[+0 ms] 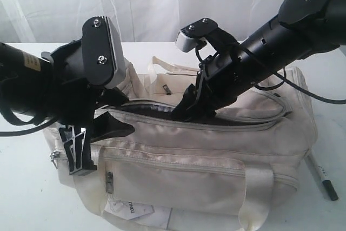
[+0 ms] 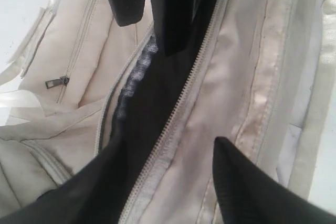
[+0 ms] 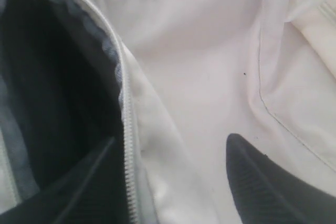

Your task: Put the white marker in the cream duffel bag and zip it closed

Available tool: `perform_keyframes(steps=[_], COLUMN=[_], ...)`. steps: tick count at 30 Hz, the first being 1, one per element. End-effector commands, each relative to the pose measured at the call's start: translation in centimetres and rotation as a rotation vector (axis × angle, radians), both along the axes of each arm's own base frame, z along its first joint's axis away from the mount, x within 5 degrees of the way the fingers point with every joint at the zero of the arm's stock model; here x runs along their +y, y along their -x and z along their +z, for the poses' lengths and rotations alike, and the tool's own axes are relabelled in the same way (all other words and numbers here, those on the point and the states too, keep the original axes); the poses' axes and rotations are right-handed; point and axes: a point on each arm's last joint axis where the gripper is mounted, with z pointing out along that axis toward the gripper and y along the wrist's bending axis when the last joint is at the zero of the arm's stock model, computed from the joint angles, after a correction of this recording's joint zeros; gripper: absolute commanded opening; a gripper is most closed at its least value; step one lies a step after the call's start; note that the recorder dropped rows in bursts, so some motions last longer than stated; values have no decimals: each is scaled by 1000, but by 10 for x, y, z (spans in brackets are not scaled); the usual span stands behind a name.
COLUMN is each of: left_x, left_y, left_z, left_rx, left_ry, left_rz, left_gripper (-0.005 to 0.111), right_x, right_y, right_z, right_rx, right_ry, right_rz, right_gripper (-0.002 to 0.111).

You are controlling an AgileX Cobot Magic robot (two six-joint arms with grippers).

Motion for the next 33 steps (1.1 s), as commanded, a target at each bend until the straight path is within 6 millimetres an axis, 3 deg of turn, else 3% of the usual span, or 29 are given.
perform_keyframes(steps=[1,9,13,22,28,33], left_x=[-4,-15,-16,-16,-16,-16], left_y=[-3,-9,-10,-10,-5,-3], left_z=[-8,-21,-22,-22,-25,-26], left_rx=[29,67,72,75,122,151], left_ry=[-10,17,20,19,2,0], left_rz=[-10,-57,-56,-57,-83,-94], left_gripper=[54,52,36,0,0,0], right_x=[0,0,1,1,3,6], right_y=[-1,-1,-1,-5,-20,-36], right_z=[2,2,1,-7,11,39], right_rx=[-15,-19,-16,-13,-134,-255], right_ry=[-2,-2,-1,10,-11,-54], right_rz=[8,10,10,-1,-50,-109], right_gripper=[55,55,55,23,1,0])
